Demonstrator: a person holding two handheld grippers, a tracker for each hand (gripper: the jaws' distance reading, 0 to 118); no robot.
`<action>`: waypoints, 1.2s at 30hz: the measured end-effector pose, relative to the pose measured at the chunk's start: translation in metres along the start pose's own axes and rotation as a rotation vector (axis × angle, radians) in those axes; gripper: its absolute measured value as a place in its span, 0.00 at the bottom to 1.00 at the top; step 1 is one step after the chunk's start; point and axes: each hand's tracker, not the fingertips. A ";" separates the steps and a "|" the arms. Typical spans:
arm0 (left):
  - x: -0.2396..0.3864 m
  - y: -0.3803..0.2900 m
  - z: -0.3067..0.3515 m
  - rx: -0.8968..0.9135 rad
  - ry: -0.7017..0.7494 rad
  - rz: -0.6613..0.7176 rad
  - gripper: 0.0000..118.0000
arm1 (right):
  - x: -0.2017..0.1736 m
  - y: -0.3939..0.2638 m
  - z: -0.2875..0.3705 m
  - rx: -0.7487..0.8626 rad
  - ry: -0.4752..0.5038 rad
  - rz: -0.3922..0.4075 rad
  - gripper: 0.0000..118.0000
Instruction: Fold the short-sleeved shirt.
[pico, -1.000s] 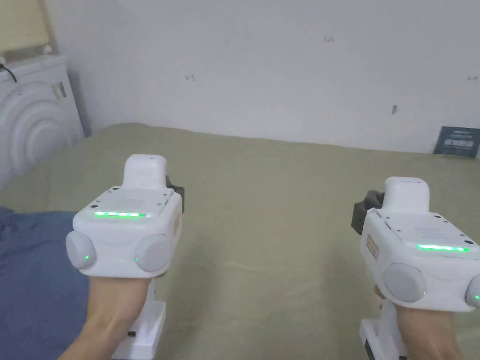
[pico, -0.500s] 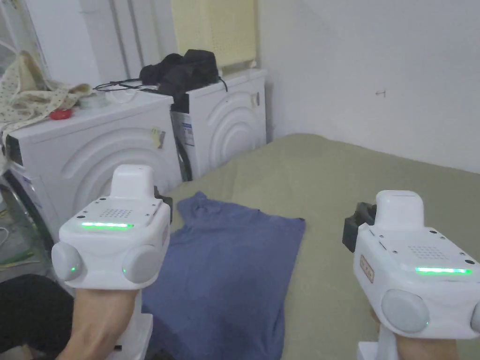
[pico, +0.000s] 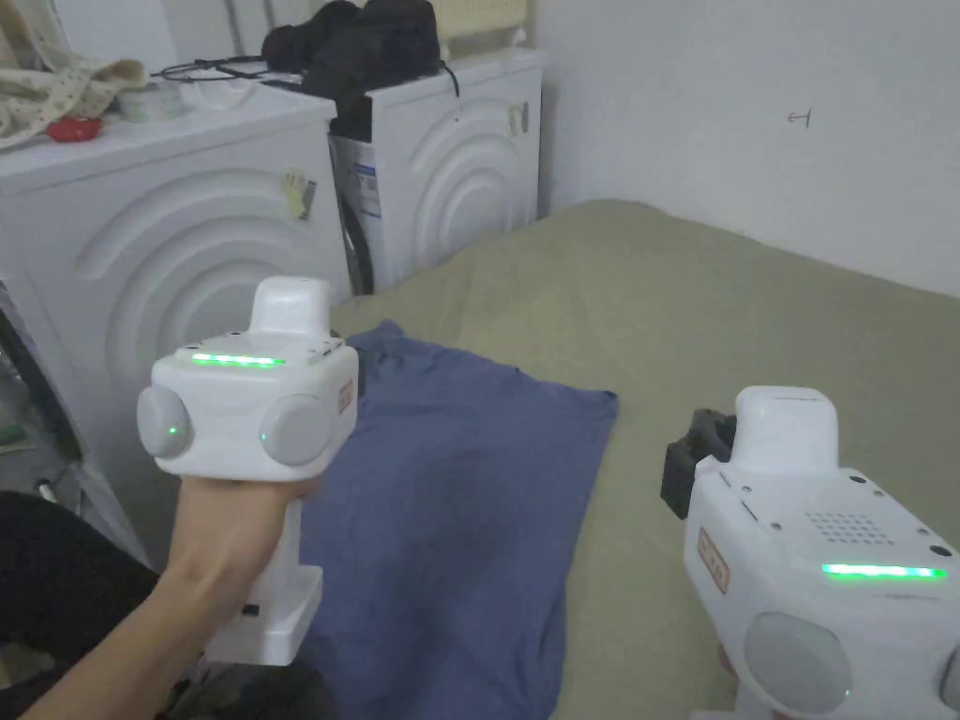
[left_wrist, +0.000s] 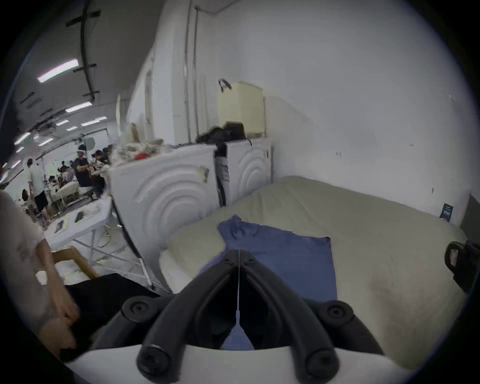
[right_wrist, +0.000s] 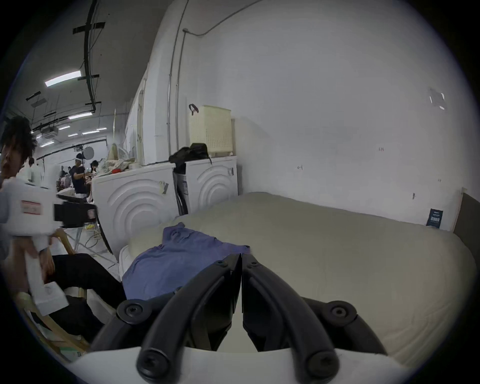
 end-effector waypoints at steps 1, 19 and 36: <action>0.008 0.000 -0.026 -0.041 -0.024 -0.014 0.01 | 0.002 -0.005 -0.009 -0.021 -0.008 0.003 0.06; 0.113 -0.068 -0.249 -0.651 -0.213 -0.096 1.00 | 0.042 -0.079 -0.083 -0.209 -0.046 -0.026 0.06; 0.174 -0.024 -0.143 -0.465 -0.286 -0.239 0.02 | 0.167 -0.056 0.053 -0.155 -0.336 -0.033 0.06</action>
